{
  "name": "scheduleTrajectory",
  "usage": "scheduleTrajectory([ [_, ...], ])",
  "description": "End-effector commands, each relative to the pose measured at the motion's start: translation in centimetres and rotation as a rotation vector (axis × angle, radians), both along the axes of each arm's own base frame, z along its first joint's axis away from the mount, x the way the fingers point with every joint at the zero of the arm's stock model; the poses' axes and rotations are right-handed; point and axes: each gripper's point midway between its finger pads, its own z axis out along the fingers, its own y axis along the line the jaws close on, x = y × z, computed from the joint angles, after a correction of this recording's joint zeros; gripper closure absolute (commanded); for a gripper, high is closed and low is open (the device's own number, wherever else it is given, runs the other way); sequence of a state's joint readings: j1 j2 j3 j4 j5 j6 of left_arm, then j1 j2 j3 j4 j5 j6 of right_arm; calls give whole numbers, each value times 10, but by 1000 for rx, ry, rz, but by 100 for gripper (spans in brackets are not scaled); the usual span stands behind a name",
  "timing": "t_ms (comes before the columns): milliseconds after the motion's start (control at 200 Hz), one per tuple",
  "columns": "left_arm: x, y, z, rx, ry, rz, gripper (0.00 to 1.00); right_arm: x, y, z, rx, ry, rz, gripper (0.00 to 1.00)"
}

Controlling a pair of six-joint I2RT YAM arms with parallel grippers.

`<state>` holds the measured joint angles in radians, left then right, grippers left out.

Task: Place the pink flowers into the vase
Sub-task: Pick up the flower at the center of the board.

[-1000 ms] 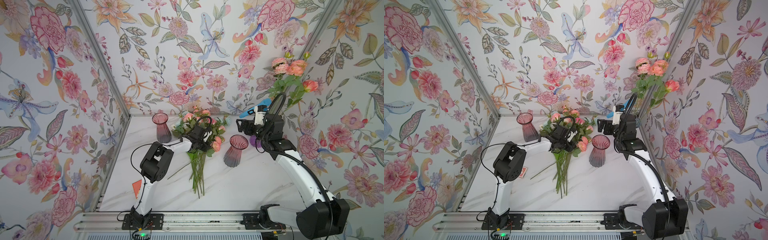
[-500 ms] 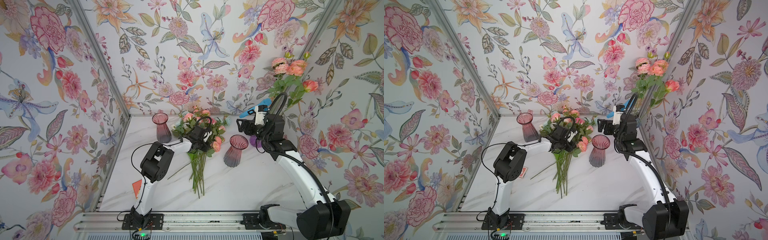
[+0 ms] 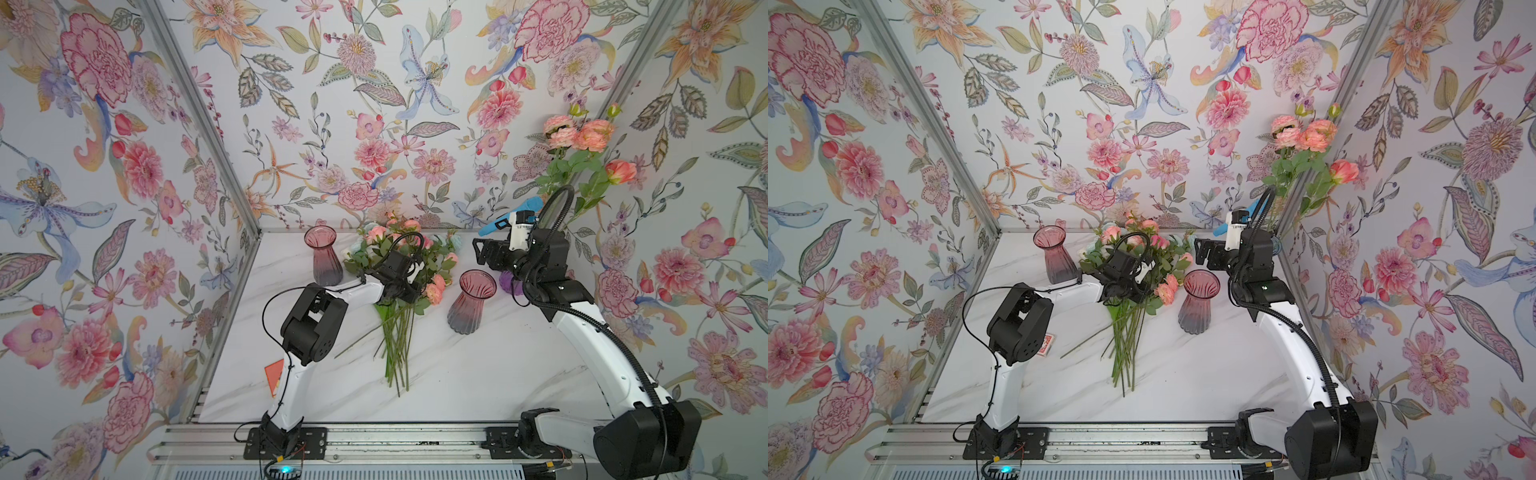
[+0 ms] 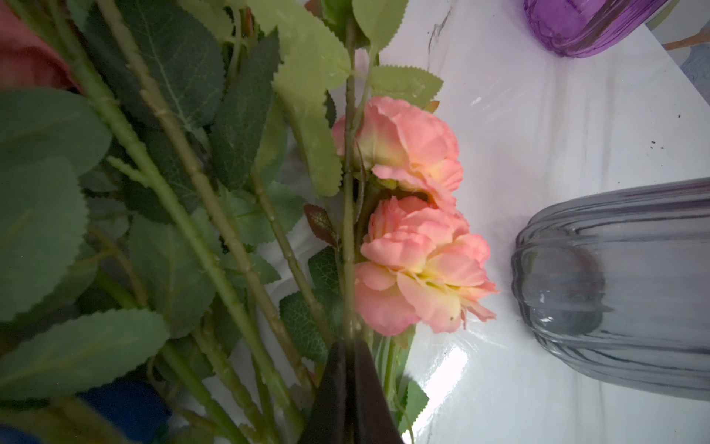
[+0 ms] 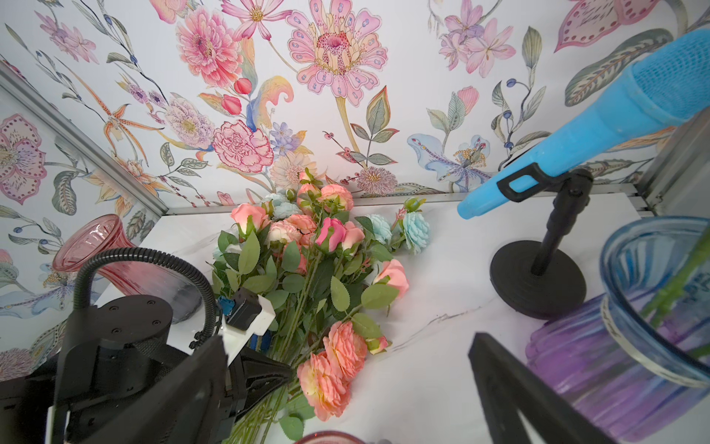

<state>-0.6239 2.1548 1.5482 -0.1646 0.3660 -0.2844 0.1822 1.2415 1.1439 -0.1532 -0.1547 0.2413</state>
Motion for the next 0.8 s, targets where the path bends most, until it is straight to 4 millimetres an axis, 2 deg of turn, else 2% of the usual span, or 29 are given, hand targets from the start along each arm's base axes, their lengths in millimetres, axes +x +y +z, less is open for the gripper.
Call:
scheduleTrajectory([
  [0,20,8,22,-5,-47,15,100,-6,6,12,26,-29,24,1],
  [215,54,24,65,-84,-105,79,100,-5,18,15,51,-20,65,1],
  [375,65,29,107,-168,-169,97,100,-5,33,12,59,-2,107,1],
  [615,59,27,167,-376,-271,105,100,-3,73,4,63,45,212,1],
  [796,43,28,204,-554,-335,90,100,-3,100,4,68,65,268,1],
])
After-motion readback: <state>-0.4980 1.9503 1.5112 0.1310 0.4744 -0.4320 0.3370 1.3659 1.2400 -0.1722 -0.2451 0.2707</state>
